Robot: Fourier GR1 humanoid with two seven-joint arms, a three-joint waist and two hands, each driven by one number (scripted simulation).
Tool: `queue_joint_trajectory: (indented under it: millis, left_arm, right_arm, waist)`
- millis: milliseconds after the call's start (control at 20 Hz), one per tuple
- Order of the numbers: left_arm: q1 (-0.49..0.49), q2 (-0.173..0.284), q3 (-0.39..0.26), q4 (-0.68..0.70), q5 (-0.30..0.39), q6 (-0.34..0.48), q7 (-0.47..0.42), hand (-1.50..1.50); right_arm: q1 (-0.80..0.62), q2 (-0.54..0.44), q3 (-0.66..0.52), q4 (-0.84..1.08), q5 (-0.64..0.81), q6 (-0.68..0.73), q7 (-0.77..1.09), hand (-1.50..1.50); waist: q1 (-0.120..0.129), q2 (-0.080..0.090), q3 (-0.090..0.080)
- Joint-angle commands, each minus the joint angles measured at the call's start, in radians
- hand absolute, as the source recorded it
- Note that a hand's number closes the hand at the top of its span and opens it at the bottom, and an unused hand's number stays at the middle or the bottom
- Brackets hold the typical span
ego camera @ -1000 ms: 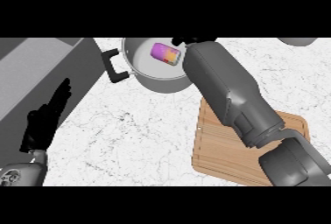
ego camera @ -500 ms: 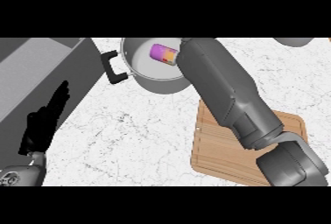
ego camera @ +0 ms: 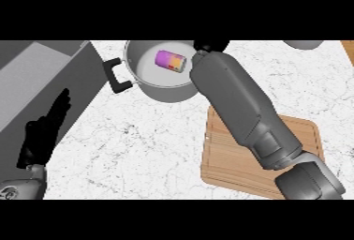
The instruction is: Pick the can from the cutting board and place it in the pot
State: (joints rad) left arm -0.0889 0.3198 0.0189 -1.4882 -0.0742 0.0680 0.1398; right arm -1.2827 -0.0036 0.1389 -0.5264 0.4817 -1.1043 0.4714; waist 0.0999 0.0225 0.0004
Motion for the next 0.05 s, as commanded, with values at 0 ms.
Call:
queue_joint_trajectory:
  millis: [0]
  left_arm:
    - [0.048,-0.004,0.02,-0.008,0.005,0.006,-0.02,0.0]
  right_arm:
    - [0.13,0.003,0.109,-0.128,-0.123,-0.056,-0.065,-1.5]
  waist:
    - [-0.037,-0.014,0.0]
